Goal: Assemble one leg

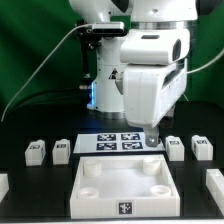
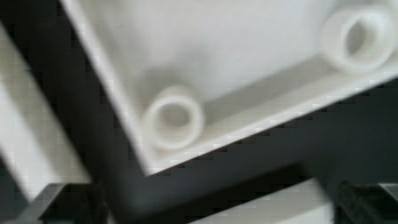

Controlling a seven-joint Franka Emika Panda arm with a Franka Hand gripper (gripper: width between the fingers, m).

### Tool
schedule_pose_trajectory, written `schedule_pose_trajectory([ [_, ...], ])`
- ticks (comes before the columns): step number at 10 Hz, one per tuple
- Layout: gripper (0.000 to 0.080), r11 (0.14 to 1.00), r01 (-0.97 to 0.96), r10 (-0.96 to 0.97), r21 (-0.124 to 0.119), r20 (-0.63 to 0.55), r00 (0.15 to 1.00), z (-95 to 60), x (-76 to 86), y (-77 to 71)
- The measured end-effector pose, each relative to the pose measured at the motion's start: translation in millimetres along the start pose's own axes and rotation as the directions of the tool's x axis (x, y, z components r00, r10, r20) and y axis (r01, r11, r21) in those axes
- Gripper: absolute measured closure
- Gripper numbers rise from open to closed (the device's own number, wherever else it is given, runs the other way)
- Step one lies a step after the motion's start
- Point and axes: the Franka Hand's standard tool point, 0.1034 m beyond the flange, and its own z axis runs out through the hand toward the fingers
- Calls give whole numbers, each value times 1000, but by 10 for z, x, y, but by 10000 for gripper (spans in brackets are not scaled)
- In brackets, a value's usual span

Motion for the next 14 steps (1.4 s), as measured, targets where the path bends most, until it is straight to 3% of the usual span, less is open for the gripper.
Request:
schedule_pose_trajectory([
  [2, 150, 973, 230, -230, 23, 1, 973, 198, -357, -396],
  [4, 150, 950, 310, -310, 41, -6, 951, 301, -595, -537],
  [8, 150, 960, 278, -278, 41, -7, 961, 323, -577, -515],
  [9, 150, 968, 243, -243, 60, -14, 970, 494, -576, -465],
  [11, 150, 970, 233, -232, 67, -28, 972, 793, -700, -448],
  [13, 150, 974, 216, -214, 73, -31, 976, 881, -766, -460],
  [14, 278, 974, 214, -213, 74, -31, 977, 883, -765, -461],
])
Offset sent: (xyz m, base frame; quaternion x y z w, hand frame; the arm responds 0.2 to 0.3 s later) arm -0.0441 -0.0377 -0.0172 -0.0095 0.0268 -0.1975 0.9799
